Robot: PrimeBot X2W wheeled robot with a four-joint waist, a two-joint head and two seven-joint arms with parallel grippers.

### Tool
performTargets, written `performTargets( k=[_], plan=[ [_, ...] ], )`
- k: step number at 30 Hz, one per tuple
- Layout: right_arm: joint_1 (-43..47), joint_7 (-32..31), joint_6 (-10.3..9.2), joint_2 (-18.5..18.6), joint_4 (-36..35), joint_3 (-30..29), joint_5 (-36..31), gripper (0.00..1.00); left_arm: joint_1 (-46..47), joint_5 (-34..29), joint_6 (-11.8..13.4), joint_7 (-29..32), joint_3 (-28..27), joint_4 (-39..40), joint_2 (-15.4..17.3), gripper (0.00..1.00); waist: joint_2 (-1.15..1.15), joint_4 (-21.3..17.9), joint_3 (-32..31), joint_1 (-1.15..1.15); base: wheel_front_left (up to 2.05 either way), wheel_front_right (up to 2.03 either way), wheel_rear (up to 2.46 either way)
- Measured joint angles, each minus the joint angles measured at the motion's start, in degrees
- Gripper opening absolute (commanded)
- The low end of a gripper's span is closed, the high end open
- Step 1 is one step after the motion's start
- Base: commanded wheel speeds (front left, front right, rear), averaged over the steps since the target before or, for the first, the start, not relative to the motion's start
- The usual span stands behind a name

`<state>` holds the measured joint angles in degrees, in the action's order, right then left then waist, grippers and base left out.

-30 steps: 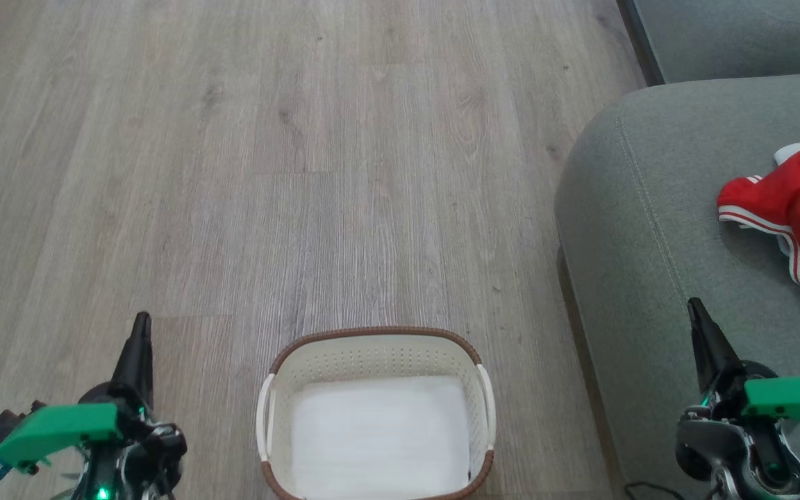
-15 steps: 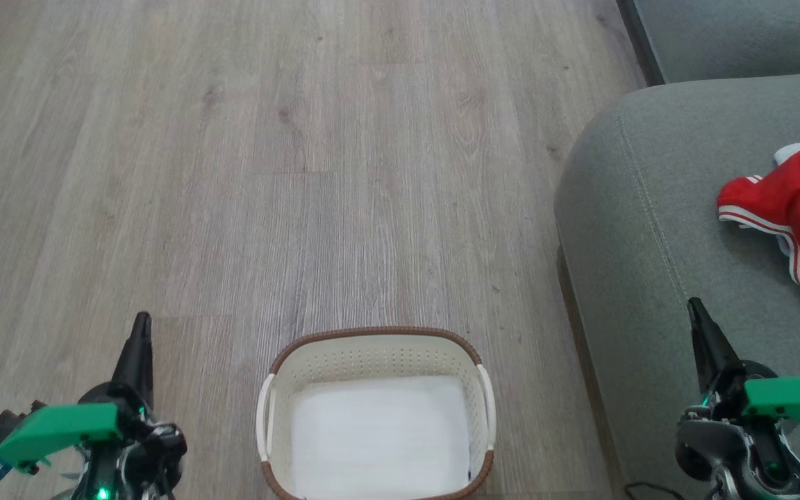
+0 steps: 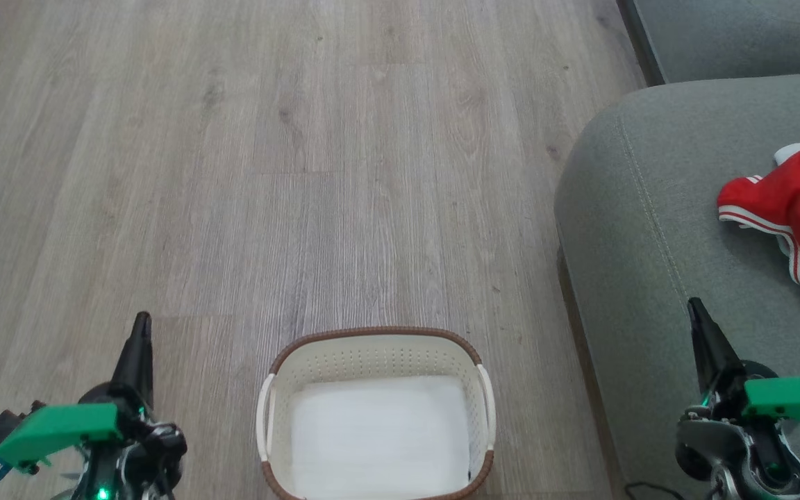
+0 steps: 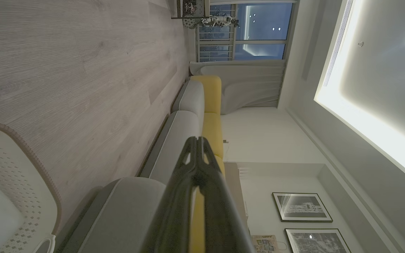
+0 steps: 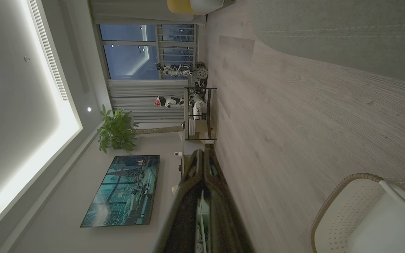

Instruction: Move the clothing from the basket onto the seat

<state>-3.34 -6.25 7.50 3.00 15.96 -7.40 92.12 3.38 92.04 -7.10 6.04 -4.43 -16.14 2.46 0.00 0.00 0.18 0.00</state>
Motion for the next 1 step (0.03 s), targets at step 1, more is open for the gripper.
performTargets(
  k=[1],
  plan=[
    [0.0,0.0,0.0,0.0,0.0,0.0,0.0,0.0,0.0,0.0,0.0,0.0,0.0,0.0,0.0,0.0,0.0,0.0,0.0,0.0,0.0,0.0,0.0]
  ],
)
